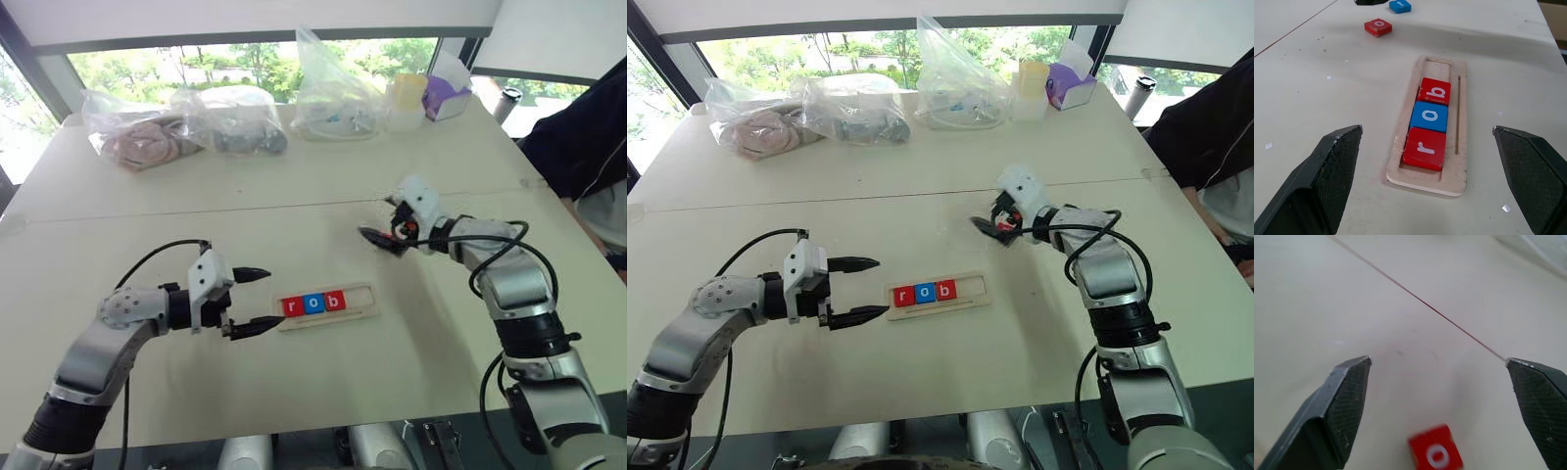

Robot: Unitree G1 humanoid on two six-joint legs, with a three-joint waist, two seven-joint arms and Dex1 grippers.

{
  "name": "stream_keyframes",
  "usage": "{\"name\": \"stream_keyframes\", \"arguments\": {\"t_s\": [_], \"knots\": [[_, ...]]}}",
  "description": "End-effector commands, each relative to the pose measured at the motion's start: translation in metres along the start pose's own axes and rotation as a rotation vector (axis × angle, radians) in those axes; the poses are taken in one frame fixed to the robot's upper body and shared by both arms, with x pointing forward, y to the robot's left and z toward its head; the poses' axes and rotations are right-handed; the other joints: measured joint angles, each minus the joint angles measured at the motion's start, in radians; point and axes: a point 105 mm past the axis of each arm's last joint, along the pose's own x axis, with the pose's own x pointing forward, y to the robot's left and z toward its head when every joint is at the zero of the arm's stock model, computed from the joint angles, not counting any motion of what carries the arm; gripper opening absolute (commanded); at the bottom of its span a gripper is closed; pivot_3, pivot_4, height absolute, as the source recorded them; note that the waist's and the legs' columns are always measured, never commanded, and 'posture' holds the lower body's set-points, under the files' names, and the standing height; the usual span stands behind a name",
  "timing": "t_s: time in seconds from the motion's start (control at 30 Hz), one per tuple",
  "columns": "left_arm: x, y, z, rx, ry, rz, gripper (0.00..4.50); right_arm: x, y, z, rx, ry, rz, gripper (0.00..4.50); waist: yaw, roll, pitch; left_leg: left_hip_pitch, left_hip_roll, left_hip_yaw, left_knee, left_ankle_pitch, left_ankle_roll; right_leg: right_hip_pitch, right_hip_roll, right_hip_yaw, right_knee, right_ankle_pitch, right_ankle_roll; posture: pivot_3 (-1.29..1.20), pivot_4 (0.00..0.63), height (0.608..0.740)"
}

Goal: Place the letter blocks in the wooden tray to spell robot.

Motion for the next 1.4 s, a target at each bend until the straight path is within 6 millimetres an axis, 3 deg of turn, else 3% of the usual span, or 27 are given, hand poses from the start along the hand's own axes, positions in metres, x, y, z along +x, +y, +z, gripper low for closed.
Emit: {"name": "stream_keyframes", "arguments": {"t_s": [0.03,0.1,0.23,0.43,0.6,0.8,0.9,1.07,1.2,1.4], "knots": [[0.004,0.001,0.009,0.038,-0.029,-0.010,4.50,-0.004,-0.006,0.004,0.103,0.003,-0.155,4.47,-0.002,0.000,0.000,0.000,0.000,0.000,0.000,0.000,0.000,0.000,0.000,0.000,0.000,0.000,0.000,0.00,0.150,0.740],[0.006,0.004,0.010,0.044,-0.033,-0.013,4.50,0.000,0.006,0.002,0.225,0.005,-0.217,4.47,-0.005,0.000,0.000,0.000,0.000,0.000,0.000,0.000,0.000,-0.001,0.001,0.000,0.001,0.000,0.000,0.00,0.150,0.740],[0.008,0.007,0.010,0.052,-0.034,-0.015,4.50,0.003,0.023,-0.007,0.294,0.046,-0.296,4.47,-0.005,0.001,0.000,0.000,0.000,0.000,-0.001,0.000,0.000,-0.002,0.001,0.001,0.002,0.000,0.000,0.00,0.150,0.740],[0.008,0.009,0.011,0.059,-0.033,-0.011,4.50,0.003,0.034,-0.025,0.367,0.122,-0.357,4.47,-0.001,0.001,-0.001,-0.002,0.000,0.000,-0.001,0.000,0.000,-0.002,0.000,0.000,0.000,0.000,0.000,0.00,0.150,0.740],[0.008,0.009,0.011,0.061,-0.033,-0.005,4.50,0.005,0.046,-0.029,0.394,0.137,-0.337,4.47,-0.003,0.001,-0.001,-0.001,0.000,0.000,-0.001,0.000,0.000,-0.002,0.000,0.000,0.000,0.000,0.000,0.00,0.150,0.740],[0.009,0.010,0.011,0.064,-0.036,0.003,4.50,0.011,0.046,-0.029,0.453,0.134,-0.350,4.47,-0.004,0.001,-0.001,-0.001,0.000,0.000,-0.001,0.000,0.000,-0.002,0.000,0.000,0.000,0.000,0.000,0.00,0.150,0.740],[0.010,0.010,0.011,0.065,-0.039,0.005,4.50,0.016,0.042,-0.029,0.493,0.135,-0.368,3.58,-0.006,0.001,-0.001,-0.001,0.000,0.000,-0.001,0.000,0.000,-0.002,0.000,0.000,0.000,0.000,0.000,0.00,0.150,0.740],[0.011,0.009,0.011,0.065,-0.043,0.007,4.50,0.012,0.039,-0.029,0.458,0.135,-0.368,1.13,-0.014,0.001,-0.001,-0.001,0.000,0.000,-0.002,0.000,0.000,-0.002,0.000,0.000,0.000,0.000,0.000,0.00,0.150,0.740],[0.012,0.007,0.011,0.063,-0.047,0.006,4.50,-0.006,0.038,-0.035,0.399,0.158,-0.347,1.13,-0.018,0.001,-0.001,-0.001,0.000,-0.001,-0.003,0.000,0.000,-0.002,0.000,0.000,0.000,0.000,0.001,0.00,0.150,0.740],[0.011,0.005,0.009,0.056,-0.043,-0.004,4.50,-0.063,0.060,-0.059,0.417,0.275,-0.266,1.13,-0.014,0.000,-0.001,-0.002,0.000,-0.001,-0.003,0.000,0.000,-0.002,0.000,0.000,0.000,-0.001,0.001,0.00,0.150,0.740]]}}
